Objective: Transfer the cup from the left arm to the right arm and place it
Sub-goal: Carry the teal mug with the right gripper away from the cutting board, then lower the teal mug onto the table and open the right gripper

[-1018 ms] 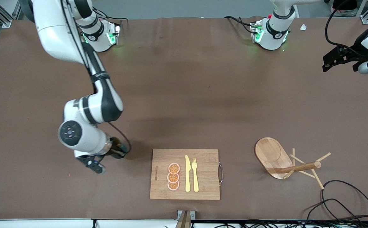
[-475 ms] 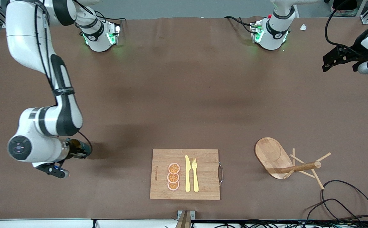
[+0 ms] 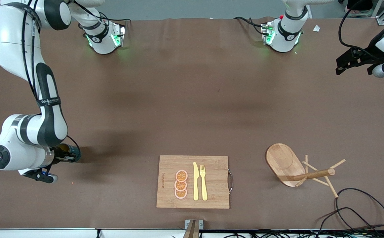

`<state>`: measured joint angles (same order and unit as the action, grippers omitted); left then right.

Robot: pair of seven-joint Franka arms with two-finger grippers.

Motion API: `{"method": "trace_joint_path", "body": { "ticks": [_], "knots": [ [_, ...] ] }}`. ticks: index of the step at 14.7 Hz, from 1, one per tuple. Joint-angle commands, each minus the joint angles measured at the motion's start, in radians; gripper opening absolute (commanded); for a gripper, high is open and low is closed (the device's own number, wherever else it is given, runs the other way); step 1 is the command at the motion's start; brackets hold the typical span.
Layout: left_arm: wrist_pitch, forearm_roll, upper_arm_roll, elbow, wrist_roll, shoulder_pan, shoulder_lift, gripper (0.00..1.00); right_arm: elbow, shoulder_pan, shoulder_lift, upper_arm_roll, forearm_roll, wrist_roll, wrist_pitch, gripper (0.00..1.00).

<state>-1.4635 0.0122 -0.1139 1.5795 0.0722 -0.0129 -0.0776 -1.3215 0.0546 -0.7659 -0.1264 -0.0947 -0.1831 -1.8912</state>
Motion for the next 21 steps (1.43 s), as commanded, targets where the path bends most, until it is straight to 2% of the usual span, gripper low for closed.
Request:
{"method": "trace_joint_path", "body": {
  "ticks": [1, 3, 5, 7, 8, 9, 11, 12, 15, 18, 21],
  "knots": [
    [0.011, -0.001, 0.000, 0.007, -0.014, -0.002, -0.011, 1.00, -0.047, -0.013, 0.014, 0.019, -0.003, 0.011, -0.034, 0.03],
    [0.011, -0.001, 0.000, 0.007, -0.014, 0.001, -0.011, 1.00, -0.053, -0.015, 0.013, 0.019, -0.003, 0.010, -0.034, 0.07],
    [0.011, 0.003, 0.000, 0.007, -0.014, -0.002, -0.013, 1.00, -0.054, -0.010, 0.013, 0.019, -0.003, 0.005, -0.032, 0.21],
    [0.011, 0.005, 0.000, 0.008, -0.014, -0.001, -0.013, 1.00, -0.053, -0.007, 0.016, 0.019, -0.003, 0.007, -0.029, 0.46],
    [0.011, 0.005, 0.000, 0.010, -0.014, -0.001, -0.014, 1.00, -0.053, -0.006, 0.019, 0.019, -0.003, 0.005, -0.028, 0.52],
    [0.011, 0.005, -0.001, 0.011, -0.014, -0.002, -0.014, 1.00, -0.047, -0.003, 0.028, 0.019, -0.002, 0.001, -0.025, 0.71],
    [0.005, 0.005, 0.000, 0.011, -0.014, 0.001, -0.013, 1.00, -0.044, 0.002, 0.080, 0.019, 0.000, -0.001, -0.019, 0.94],
    [-0.003, 0.006, -0.004, 0.013, -0.014, 0.001, -0.013, 1.00, -0.042, 0.002, 0.115, 0.019, 0.004, 0.014, -0.019, 1.00],
    [-0.020, 0.011, -0.012, 0.016, -0.014, 0.004, -0.013, 1.00, -0.042, 0.011, 0.218, 0.019, 0.015, 0.101, -0.005, 1.00],
    [-0.020, 0.011, -0.015, 0.016, -0.015, -0.002, -0.013, 1.00, -0.041, 0.022, 0.311, 0.018, 0.029, 0.223, 0.065, 1.00],
    [-0.021, 0.011, -0.015, 0.016, -0.014, 0.002, -0.013, 1.00, -0.041, 0.030, 0.416, 0.019, 0.096, 0.221, 0.135, 1.00]
  ]
}}
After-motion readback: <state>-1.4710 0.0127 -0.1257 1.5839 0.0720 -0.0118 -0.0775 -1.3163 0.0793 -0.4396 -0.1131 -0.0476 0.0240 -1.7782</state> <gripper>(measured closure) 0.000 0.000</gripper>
